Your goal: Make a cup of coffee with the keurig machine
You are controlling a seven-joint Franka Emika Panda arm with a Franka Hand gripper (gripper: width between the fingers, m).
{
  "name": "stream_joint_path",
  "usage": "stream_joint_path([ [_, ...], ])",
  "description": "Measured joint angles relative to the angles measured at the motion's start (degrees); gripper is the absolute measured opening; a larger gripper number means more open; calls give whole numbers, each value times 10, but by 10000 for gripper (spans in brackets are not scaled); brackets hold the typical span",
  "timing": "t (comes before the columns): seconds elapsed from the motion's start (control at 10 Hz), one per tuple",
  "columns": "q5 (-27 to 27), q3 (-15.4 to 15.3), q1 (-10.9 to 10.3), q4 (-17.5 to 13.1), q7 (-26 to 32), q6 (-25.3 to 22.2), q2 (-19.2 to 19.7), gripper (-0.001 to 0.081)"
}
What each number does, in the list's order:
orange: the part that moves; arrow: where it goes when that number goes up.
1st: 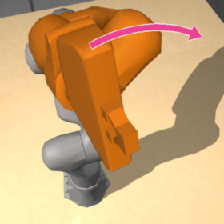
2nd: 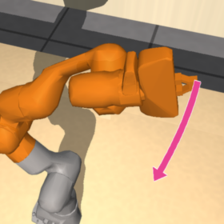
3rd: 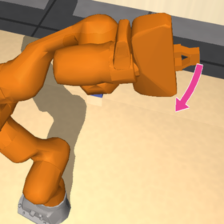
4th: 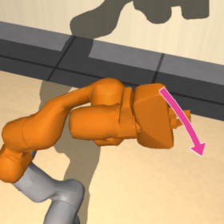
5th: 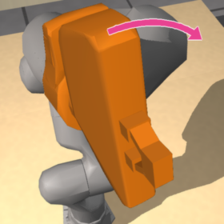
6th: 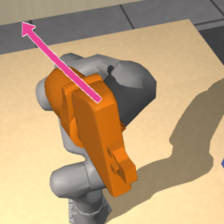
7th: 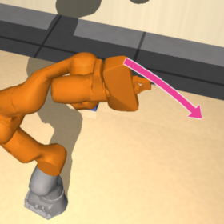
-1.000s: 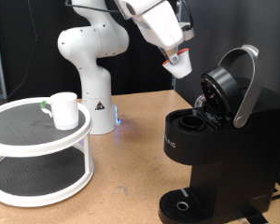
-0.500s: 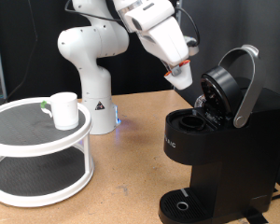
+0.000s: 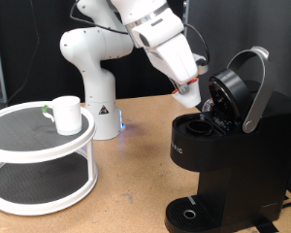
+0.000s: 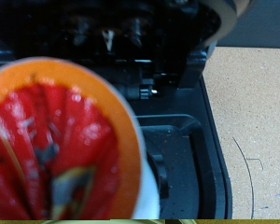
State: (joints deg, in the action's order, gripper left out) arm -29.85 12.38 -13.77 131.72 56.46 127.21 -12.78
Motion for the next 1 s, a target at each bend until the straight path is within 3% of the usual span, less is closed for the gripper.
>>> stream_joint_path([
  [1.0,-7,-30,-4,6,-4,39,25,80],
])
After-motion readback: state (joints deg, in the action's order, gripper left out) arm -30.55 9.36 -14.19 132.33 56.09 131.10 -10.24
